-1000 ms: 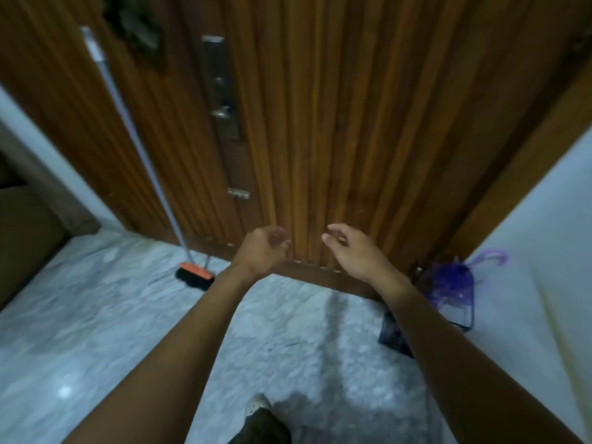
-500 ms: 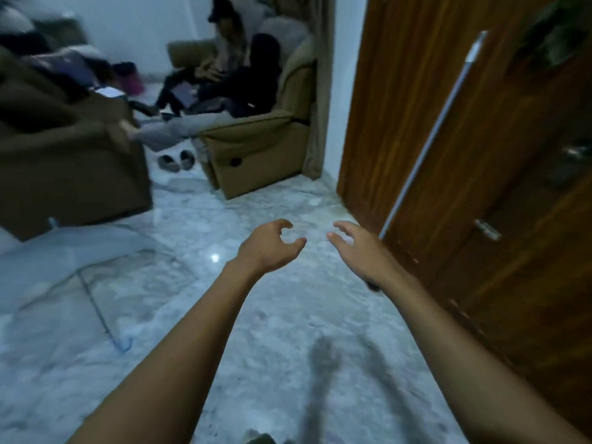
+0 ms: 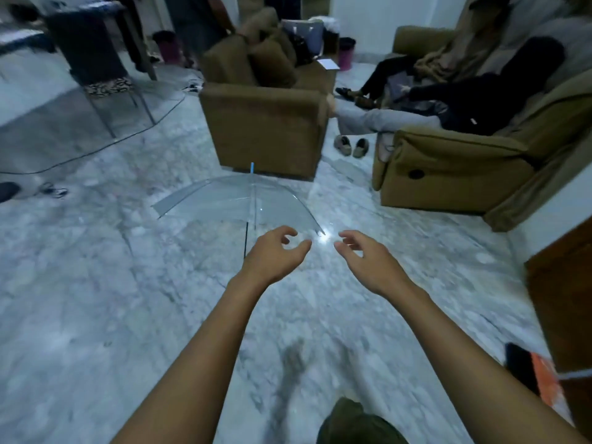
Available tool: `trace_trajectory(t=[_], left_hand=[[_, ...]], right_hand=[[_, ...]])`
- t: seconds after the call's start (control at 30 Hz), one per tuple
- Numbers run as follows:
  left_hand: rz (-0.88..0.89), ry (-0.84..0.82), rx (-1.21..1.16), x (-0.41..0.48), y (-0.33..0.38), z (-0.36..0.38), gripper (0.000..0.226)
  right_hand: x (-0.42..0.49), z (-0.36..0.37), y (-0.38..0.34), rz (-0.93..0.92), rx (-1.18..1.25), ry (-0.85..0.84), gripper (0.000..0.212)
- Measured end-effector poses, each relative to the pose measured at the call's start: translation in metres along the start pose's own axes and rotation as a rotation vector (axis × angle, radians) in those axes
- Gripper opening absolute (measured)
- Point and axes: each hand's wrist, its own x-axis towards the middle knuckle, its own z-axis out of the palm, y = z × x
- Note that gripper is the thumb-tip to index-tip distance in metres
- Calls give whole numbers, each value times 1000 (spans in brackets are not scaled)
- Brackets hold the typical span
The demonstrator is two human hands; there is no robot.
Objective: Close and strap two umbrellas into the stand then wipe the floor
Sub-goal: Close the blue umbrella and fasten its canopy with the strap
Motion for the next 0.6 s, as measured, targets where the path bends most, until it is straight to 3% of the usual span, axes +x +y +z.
trace_trajectory(t=[0.13, 0.3, 0.6], left_hand=[[-127, 67, -42, 36, -27, -23, 58], [-252, 138, -89, 74, -60, -43, 43], [-341, 73, -116, 138, -145, -96, 38]], right_hand=[[59, 35, -10, -48, 27, -119, 42], [117, 82, -22, -61, 59, -283, 40], [177, 185, -43, 61, 56, -406, 42]])
